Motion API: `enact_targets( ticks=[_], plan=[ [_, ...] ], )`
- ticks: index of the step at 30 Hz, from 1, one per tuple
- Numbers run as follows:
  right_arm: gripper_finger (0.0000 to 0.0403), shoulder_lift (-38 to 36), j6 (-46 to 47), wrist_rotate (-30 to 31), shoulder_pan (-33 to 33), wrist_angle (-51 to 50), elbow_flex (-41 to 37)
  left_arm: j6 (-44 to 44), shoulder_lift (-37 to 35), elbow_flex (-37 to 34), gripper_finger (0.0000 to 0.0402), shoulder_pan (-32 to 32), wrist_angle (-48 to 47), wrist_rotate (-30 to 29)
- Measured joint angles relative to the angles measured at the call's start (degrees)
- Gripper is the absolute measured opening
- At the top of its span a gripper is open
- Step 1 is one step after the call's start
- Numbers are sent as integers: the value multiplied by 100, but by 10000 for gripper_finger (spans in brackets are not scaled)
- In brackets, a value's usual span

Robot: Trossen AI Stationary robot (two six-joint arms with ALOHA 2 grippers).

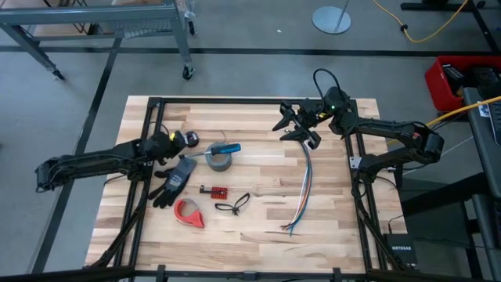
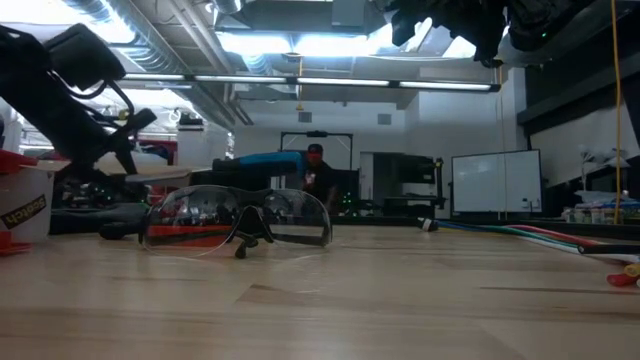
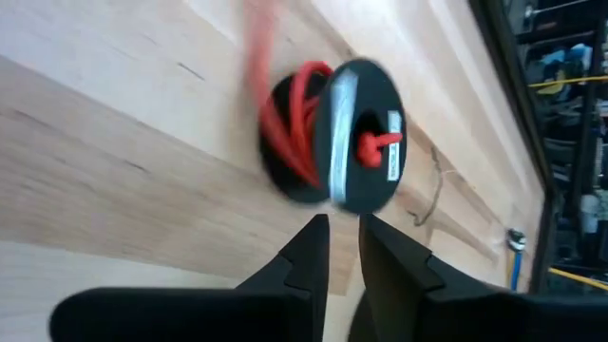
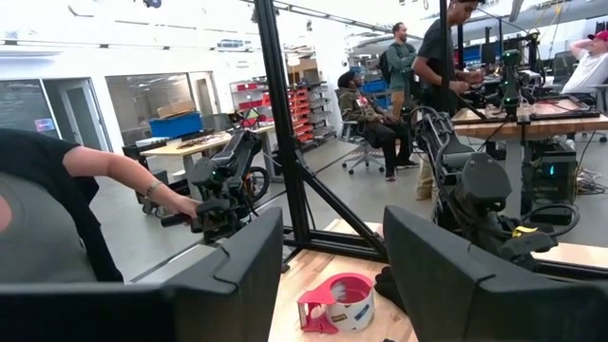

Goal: Coil cords
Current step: Return to Home Position

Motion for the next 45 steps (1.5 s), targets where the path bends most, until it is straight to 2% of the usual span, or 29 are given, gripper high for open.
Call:
enact_targets(
  ticks=[13, 23, 26, 33, 36, 41, 45],
  plan=[
    [189, 0, 0, 0, 0, -1, 0, 79, -363, 7, 18, 1, 17, -242],
    [189, -49, 2, -101, 0, 14, 0, 614, -1307, 37, 3, 0, 27, -886],
    [189, -213, 1, -124, 0, 41, 0, 1240, -1641, 203, 1, 0, -62, -1033],
    [189, -889, 0, -249, 0, -33, 0, 3633, -2312, 999, 0, 0, 4, -1060],
    [189, -1189, 1, -251, -45, -252, 0, 4712, -2551, 1296, 2, -2, 16, -771],
    [189, -1644, 243, -202, -364, -806, 0, 6124, -2737, 1613, 3, -15, 4, 757],
    [189, -1849, 328, 197, -577, -1161, 0, 6798, -2739, 1631, 3, -15, -167, 1500]
  ],
)
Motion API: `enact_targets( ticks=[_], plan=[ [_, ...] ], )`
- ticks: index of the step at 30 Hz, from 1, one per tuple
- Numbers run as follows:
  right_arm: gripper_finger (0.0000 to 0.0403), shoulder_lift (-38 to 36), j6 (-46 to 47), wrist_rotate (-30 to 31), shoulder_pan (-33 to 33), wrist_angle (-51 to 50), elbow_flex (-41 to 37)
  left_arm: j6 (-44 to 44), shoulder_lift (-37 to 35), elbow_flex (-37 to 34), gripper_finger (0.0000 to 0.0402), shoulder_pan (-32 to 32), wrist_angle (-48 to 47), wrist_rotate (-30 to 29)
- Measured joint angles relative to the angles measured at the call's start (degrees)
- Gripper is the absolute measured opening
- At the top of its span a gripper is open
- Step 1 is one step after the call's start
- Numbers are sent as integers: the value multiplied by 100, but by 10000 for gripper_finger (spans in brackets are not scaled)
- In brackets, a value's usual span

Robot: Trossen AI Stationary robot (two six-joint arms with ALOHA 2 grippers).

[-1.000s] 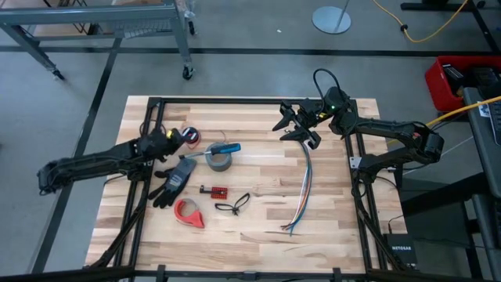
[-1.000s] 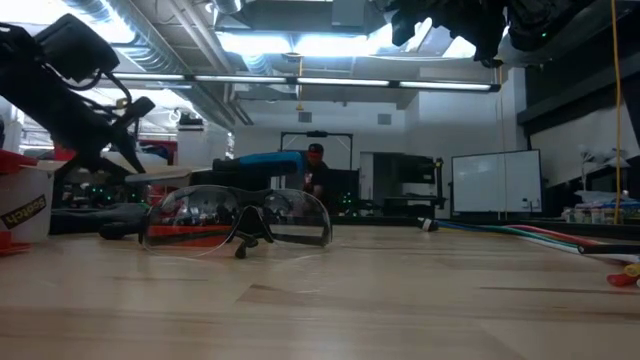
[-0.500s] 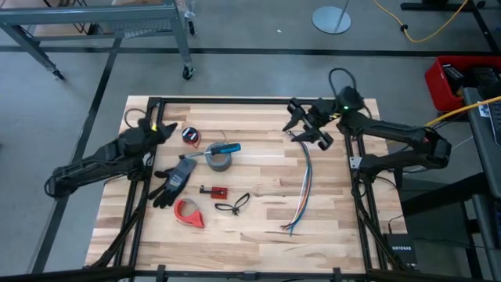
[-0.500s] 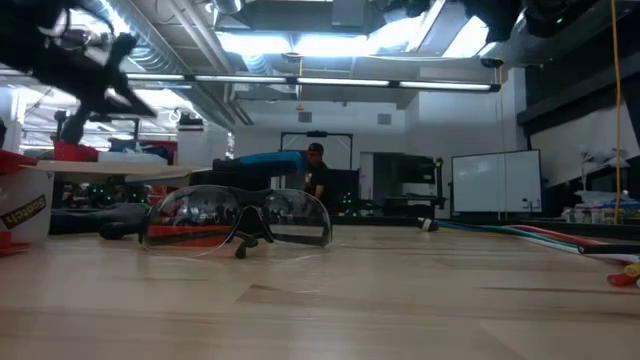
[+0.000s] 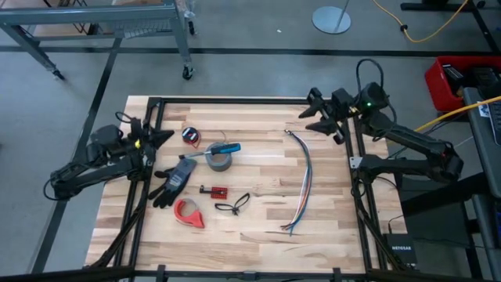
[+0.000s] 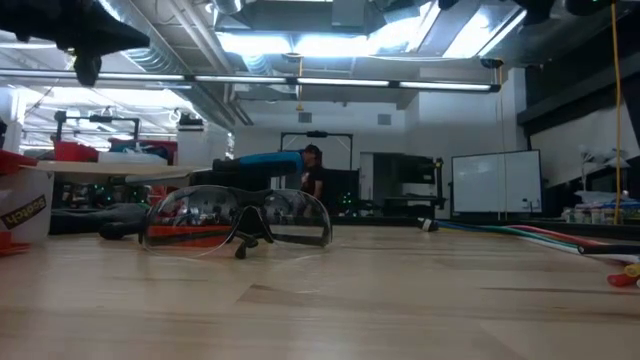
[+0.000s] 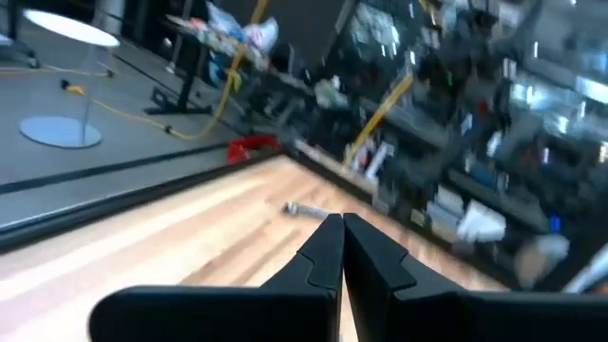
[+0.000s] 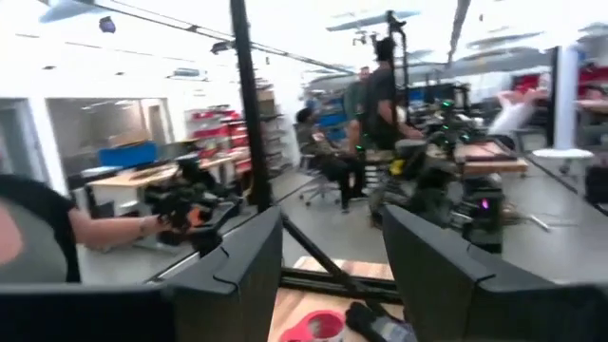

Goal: Coil cords
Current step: Return to Home Position

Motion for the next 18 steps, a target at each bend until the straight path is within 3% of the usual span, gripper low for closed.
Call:
enact_targets(
  ticks=[8, 14, 18],
  plan=[
    [189, -32, -13, 291, -66, -97, 0, 688, 0, -246, 3, 0, -218, 505],
    [189, -28, -26, 516, -66, -93, 0, 701, 4, -1039, 3, -14, 1095, 1142],
    [189, -28, -29, 516, -63, -83, 0, 711, 4, -1539, 4, -158, 1993, 1208]
  ],
)
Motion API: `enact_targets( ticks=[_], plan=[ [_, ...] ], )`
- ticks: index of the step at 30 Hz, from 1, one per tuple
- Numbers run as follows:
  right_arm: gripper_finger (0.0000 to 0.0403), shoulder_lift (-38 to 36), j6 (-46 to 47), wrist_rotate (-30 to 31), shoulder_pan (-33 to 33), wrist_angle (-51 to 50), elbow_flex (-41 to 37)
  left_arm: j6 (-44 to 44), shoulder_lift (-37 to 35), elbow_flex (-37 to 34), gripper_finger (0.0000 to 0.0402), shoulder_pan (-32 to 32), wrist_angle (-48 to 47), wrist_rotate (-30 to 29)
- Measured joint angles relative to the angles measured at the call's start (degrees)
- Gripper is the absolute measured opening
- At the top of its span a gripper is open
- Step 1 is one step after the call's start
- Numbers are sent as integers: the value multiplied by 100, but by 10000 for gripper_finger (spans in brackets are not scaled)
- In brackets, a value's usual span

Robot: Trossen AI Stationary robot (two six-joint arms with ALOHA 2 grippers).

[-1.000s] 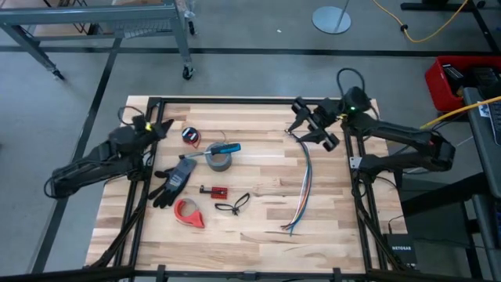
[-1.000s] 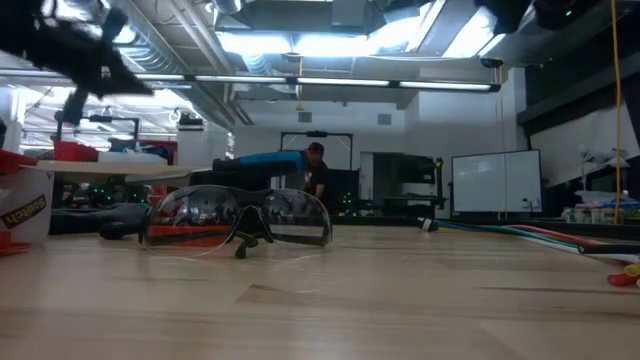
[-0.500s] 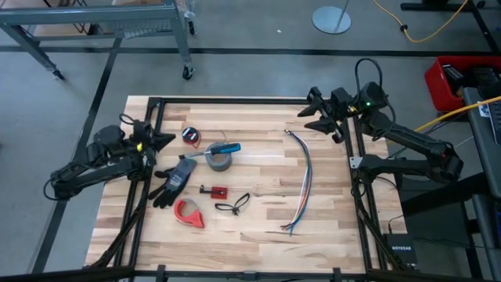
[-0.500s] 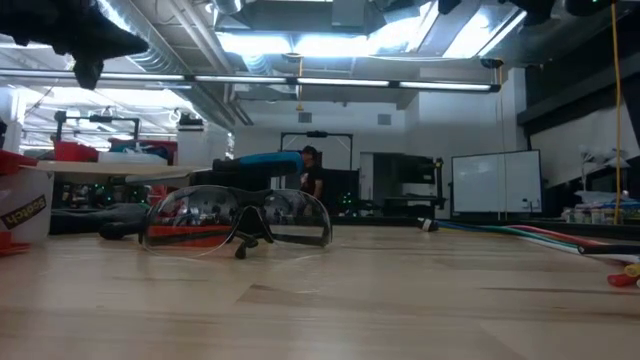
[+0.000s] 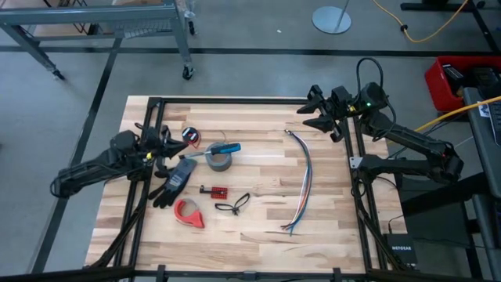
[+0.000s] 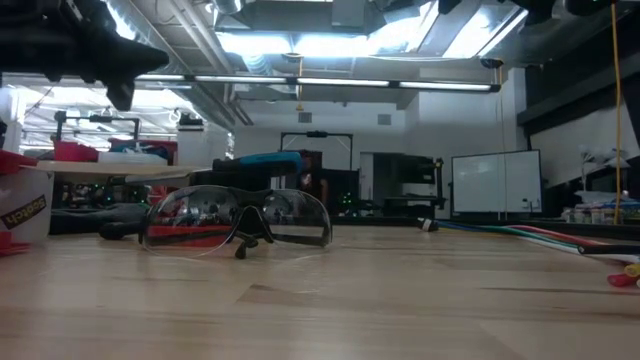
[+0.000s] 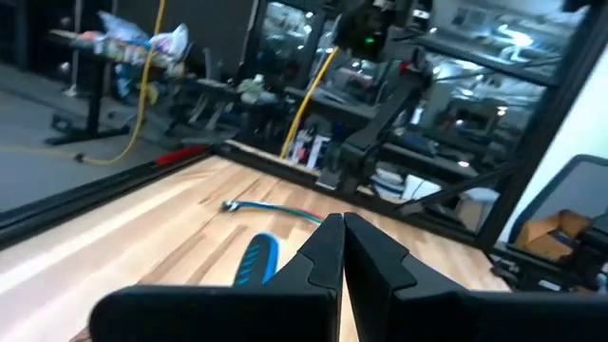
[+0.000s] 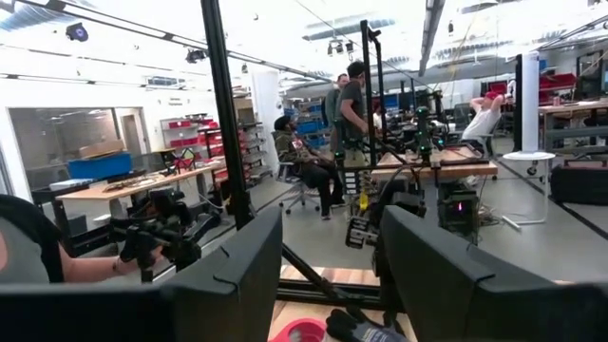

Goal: Coil cords
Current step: Return to Home Position

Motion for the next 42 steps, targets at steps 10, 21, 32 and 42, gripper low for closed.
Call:
enact_targets(
  ticks=[10, 21, 32, 42],
  plan=[
    [189, 0, -2, 0, -1, -4, 0, 223, 2, -806, 3, -570, 1286, -21],
    [189, -473, 119, -505, -803, -1194, 0, 879, -3, -806, 3, -945, 1236, -75],
    [189, -1311, -911, -306, -1161, -2966, 0, 1367, 0, -808, 3, -965, 947, -107],
    [189, -1911, -1517, -145, -1161, -4290, 0, 1448, 33, -808, 4, -965, 753, -116]
  ],
)
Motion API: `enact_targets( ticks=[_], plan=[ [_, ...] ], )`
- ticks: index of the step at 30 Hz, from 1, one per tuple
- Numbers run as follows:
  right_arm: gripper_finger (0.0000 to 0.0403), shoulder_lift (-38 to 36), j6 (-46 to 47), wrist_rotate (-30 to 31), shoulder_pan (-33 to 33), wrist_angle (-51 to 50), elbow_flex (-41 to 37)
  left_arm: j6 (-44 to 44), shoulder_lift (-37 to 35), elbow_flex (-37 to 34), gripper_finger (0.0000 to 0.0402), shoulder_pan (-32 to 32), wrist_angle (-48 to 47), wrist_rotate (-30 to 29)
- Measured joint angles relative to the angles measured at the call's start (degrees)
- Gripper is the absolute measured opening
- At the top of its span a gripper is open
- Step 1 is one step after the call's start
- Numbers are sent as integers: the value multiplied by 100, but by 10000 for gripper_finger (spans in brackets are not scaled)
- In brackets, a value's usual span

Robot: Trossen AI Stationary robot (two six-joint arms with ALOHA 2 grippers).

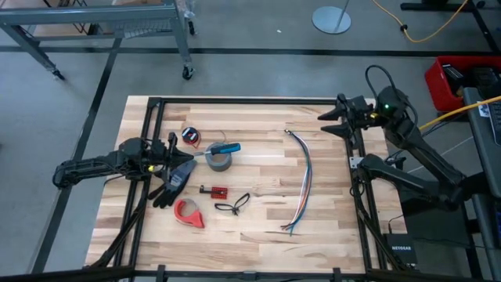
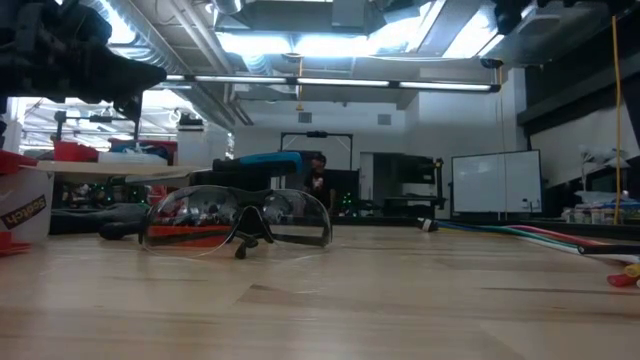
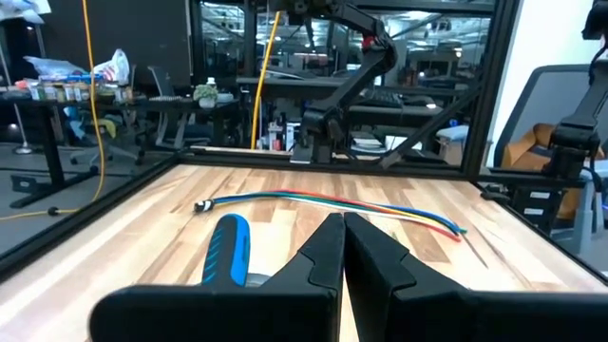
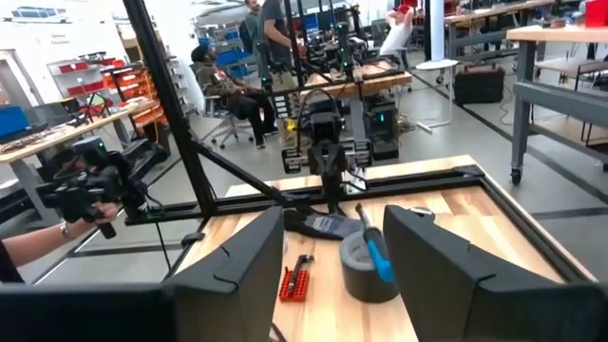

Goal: Coil cords
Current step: Return to Home Position

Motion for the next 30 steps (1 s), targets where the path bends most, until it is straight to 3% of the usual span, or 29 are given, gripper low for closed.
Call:
enact_targets(
  ticks=[10, 16, 23, 30],
  plan=[
    [189, -907, -403, 62, 0, -1059, 0, -142, 0, 0, 4, 0, -7, 0],
    [189, -1610, -566, 899, 0, -1147, -287, -44, 0, 0, 4, 0, -7, 0],
    [189, -2147, 194, 871, 2, 690, -1782, -44, 0, 0, 4, 0, -9, 2],
    [189, -2153, 1541, 109, 4, 3180, -3234, -44, 0, 0, 4, 0, -11, 4]
  ],
)
